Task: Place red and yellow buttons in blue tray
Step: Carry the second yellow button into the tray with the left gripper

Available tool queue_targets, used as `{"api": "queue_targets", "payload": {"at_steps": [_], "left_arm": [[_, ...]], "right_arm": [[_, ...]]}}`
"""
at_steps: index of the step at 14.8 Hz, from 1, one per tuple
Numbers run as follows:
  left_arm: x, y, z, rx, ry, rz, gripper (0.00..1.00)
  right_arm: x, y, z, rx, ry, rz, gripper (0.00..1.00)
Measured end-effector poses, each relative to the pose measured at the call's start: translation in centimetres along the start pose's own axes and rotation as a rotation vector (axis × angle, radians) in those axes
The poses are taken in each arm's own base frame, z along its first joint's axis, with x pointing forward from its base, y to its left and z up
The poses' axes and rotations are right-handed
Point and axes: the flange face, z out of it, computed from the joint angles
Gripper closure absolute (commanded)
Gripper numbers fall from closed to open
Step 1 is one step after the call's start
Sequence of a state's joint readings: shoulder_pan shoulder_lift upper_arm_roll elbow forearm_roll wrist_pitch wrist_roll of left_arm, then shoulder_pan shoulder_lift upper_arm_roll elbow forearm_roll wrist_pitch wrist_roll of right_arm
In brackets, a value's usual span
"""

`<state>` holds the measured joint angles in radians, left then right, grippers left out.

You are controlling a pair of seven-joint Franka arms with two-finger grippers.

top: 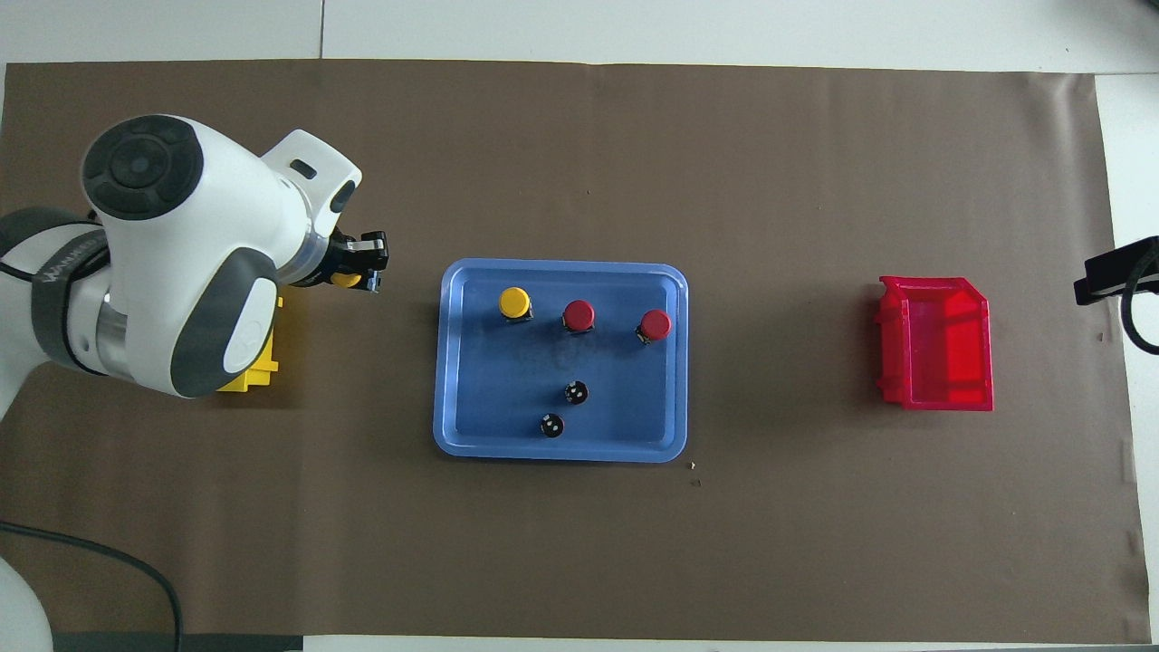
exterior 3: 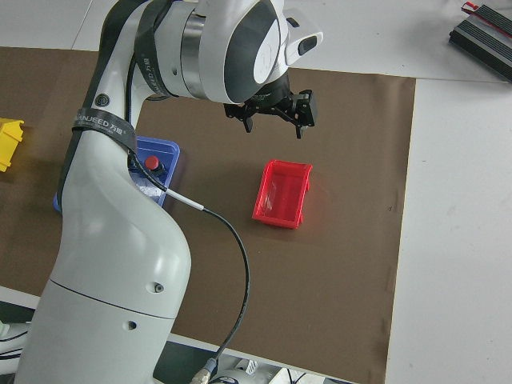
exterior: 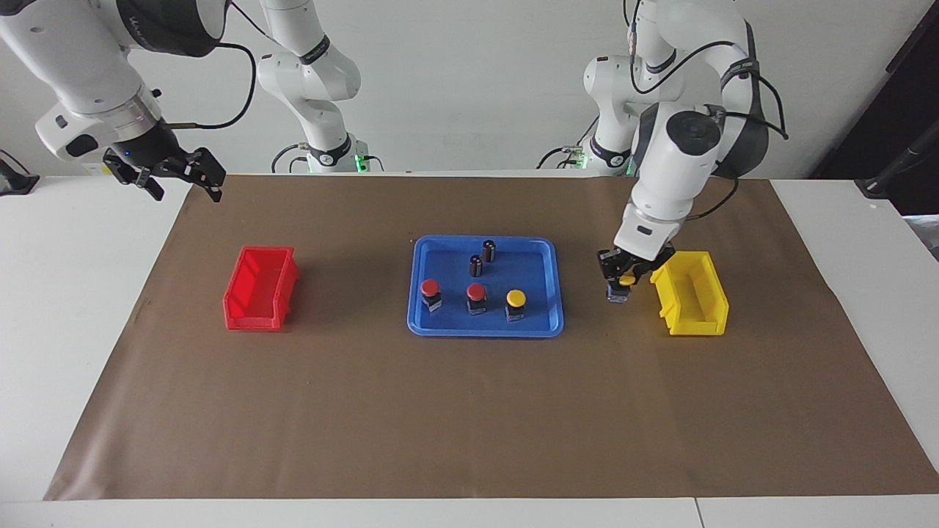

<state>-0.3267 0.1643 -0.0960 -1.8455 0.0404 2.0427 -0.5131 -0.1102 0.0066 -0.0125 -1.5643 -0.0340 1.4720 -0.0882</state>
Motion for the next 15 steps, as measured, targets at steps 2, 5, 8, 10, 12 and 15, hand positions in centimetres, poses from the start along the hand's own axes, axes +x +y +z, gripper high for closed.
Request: {"api": "queue_targets", "payload": {"at_steps": [2,5,8,10,12,15], "left_arm": [[-0.9,2.5,1.5,-0.002,-0.006,0.008,0.98],[-2.9,6.0,3.2,-0.005,-0.009,0.015,0.98],[-3.8,7.0,5.0,-0.009,-0.009,0.011,0.98],[-4.3,7.3,5.8,-0.006,-0.014,0.001,0.98],[-4.8,8.0,6.4,-0.005,-0.018,-0.001,0.98],[-5.0,8.2,7.1,-0.002,-0.023,0.0,0.97]], "right_arm": [[0.0,0.0,0.1,0.0,-0.001,0.0,0.0],[0.0,0.0,0.2,0.0,-0.004,0.0,0.0],[0.0,0.0,0.3,0.001,-0.007,0.0,0.0],[0.0,0.0,0.3,0.001,-0.007,-0.001,0.0],[0.0,0.0,0.3,0.001,-0.007,-0.001,0.0],[0.0,0.0,0.3,0.001,-0.007,-0.001,0.0]]}}
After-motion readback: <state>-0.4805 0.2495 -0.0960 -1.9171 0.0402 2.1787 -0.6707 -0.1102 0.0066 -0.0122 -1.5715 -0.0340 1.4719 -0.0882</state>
